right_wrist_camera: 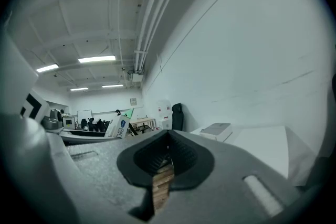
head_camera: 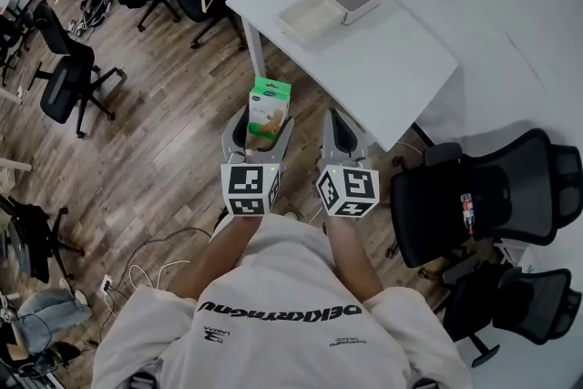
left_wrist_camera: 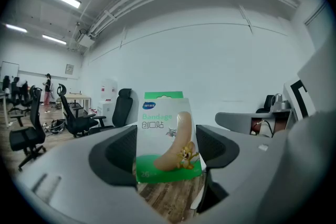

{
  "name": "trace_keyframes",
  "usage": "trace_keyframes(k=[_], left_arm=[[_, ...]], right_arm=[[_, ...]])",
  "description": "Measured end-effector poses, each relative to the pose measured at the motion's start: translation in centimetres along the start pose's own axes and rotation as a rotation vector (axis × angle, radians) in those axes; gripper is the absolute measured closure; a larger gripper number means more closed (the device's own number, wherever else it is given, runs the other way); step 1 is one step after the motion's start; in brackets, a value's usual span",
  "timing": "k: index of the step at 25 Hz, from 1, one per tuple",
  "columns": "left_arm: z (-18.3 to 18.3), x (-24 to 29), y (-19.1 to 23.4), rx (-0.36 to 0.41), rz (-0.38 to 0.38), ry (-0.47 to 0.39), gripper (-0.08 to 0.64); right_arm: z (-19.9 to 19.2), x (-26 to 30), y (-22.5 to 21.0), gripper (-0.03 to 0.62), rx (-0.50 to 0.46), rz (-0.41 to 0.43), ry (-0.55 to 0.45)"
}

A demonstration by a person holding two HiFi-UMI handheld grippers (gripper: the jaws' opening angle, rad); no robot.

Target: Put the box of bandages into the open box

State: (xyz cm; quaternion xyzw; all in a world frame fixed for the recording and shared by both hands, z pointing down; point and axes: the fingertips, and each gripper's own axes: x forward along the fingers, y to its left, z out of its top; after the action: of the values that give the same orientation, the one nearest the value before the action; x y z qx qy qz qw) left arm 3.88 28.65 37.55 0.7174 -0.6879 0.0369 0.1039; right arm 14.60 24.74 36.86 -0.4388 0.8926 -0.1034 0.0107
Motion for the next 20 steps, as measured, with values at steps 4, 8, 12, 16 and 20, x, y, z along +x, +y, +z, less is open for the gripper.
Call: trace_keyframes(k=[4, 8, 12, 16, 20], left_arm=[[-1.1, 1.2, -0.1, 0.001, -0.013, 0.011, 0.199], [-0.4, 3.5, 1.3, 0.007, -0.019, -0.002, 0.199], [0.5, 6.4, 2.8, 0.014, -0.026, -0.007, 0.199], [1.1, 9.9, 4.3, 0.010, -0.046, 0.005, 0.199], [2.0, 14.1, 5.7, 0.011, -0.077, 0.017, 0.199]], right_arm=[[-0.5, 1.0, -0.6, 0.594, -0.006, 0.002, 0.007], [-0.3, 3.5, -1.0, 0.594, -0.014, -0.005, 0.004], [-0.3, 6.7, -1.5, 0.594, -0.017, -0.009, 0.002], [-0.4, 10.1, -2.1, 0.594, -0.016, -0.020, 0.012], [0.4, 14.1, -3.5, 0.594, -0.014, -0.049, 0.017]])
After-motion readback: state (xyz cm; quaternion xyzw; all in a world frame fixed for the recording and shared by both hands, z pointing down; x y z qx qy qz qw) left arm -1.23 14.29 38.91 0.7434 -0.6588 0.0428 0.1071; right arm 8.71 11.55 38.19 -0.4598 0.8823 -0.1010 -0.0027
